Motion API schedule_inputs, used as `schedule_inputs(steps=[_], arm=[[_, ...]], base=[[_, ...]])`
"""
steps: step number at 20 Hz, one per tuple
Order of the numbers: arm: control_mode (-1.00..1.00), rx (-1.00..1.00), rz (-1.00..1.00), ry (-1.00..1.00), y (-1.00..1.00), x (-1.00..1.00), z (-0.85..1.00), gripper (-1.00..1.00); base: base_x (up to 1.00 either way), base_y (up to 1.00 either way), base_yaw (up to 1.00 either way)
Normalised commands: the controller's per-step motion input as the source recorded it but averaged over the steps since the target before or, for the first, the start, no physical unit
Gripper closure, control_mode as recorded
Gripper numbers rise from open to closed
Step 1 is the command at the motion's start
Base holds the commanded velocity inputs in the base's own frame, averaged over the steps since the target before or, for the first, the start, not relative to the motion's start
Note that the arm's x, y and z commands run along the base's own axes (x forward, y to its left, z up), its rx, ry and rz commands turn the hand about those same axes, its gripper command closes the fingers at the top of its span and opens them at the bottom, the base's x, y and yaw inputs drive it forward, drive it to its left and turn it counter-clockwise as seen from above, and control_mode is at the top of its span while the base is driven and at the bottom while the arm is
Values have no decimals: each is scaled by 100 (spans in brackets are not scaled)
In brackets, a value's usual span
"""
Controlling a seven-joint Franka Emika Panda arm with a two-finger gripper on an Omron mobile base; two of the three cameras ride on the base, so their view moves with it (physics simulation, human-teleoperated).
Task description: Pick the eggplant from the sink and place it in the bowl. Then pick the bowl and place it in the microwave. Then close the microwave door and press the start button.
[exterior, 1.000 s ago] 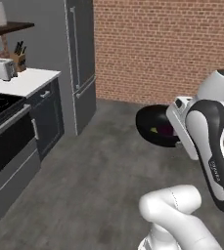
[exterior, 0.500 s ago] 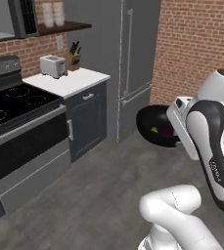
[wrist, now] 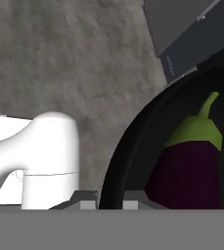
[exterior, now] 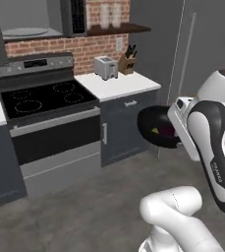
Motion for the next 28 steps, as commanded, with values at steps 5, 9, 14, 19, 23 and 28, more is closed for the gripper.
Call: schedule_inputs(steps=[5,9,14,19,23,28], arm=[[100,0,0,0,0,0,0,100],[100,0,0,0,0,0,0,100],[100,0,0,0,0,0,0,100],[100,0,0,0,0,0,0,100],[100,0,0,0,0,0,0,100],[100,0,0,0,0,0,0,100]], base=[[62,-64,70],[56,-59,73],[54,-68,70],[51,-89,55],[57,-90,41],[77,-41,22]])
